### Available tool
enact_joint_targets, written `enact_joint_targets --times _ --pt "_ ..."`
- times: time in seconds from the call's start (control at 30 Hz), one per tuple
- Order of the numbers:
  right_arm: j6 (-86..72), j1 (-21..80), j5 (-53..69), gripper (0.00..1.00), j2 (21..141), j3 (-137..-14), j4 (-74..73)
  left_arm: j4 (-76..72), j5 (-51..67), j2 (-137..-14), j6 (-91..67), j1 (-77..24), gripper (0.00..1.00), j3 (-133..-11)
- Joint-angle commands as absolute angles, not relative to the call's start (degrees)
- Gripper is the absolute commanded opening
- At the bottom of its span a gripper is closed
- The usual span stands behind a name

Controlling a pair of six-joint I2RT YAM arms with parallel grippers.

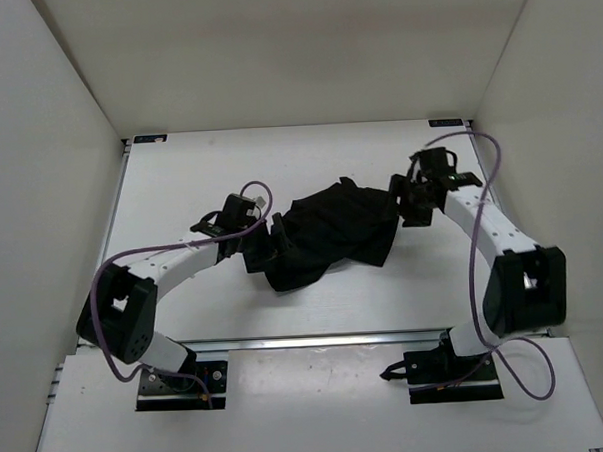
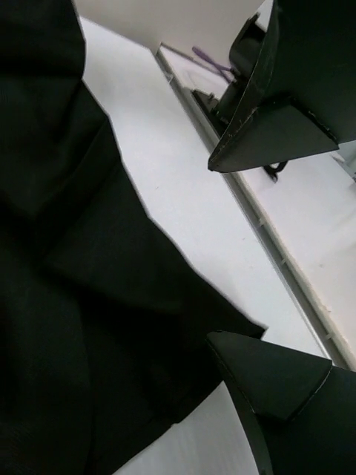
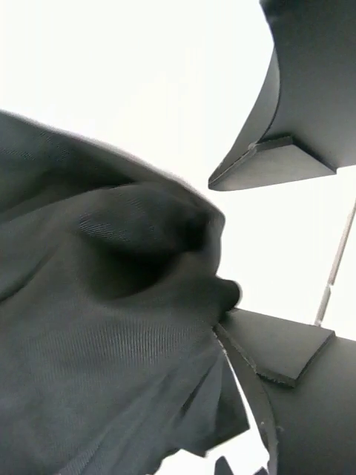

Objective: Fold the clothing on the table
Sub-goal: Flatten the skirt out

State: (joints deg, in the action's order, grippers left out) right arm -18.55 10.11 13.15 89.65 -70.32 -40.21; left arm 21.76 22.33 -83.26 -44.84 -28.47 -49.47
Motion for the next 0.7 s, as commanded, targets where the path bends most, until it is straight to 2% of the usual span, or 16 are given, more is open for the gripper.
enact_joint_targets --times 0.0,0.03,0.07,0.13,0.23,0.3,0.33,0.4,0.43,0.53,0.67 --pt "-25.29 6.43 14.50 0.60 79.73 -62.24 -30.24 18.64 19.71 -85.95 -46.05 -31.28 0.99 -51.33" --pt "-26.97 5.55 15.29 0.61 77.80 -59.36 -28.41 19.33 18.90 -87.26 -46.05 -31.81 0.99 -52.02" --pt "-27.50 4.41 16.25 0.66 77.26 -58.28 -28.30 19.86 17.42 -88.58 -45.97 -32.34 0.99 -52.21" --pt "-27.78 3.69 16.52 0.66 76.91 -55.91 -28.04 19.77 17.05 -90.60 -45.53 -32.43 0.97 -53.08" --pt "-28.56 2.90 18.01 0.67 75.94 -51.79 -25.85 18.64 17.59 -92.80 -46.15 -33.31 0.77 -53.70" --pt "-29.62 2.20 18.72 0.66 75.15 -49.23 -23.21 19.25 16.44 -95.00 -46.14 -34.18 0.58 -54.49" --pt "-30.05 1.94 18.20 0.67 75.67 -48.87 -22.77 19.25 16.61 -95.36 -46.23 -34.10 0.52 -54.49" --pt "-30.06 2.11 17.06 0.67 79.43 -49.39 -23.12 18.72 16.70 -97.38 -46.32 -34.36 0.51 -54.93" --pt "-30.06 2.20 17.22 0.67 80.15 -49.39 -22.85 18.29 16.26 -97.47 -46.32 -34.63 0.42 -55.02" --pt "-30.85 3.07 17.23 0.67 85.59 -49.66 -20.40 19.33 14.34 -99.14 -45.79 -35.24 0.00 -56.07" --pt "-31.02 4.92 15.29 0.64 91.92 -54.04 -19.78 22.94 11.69 -99.58 -43.95 -34.81 0.00 -57.04"
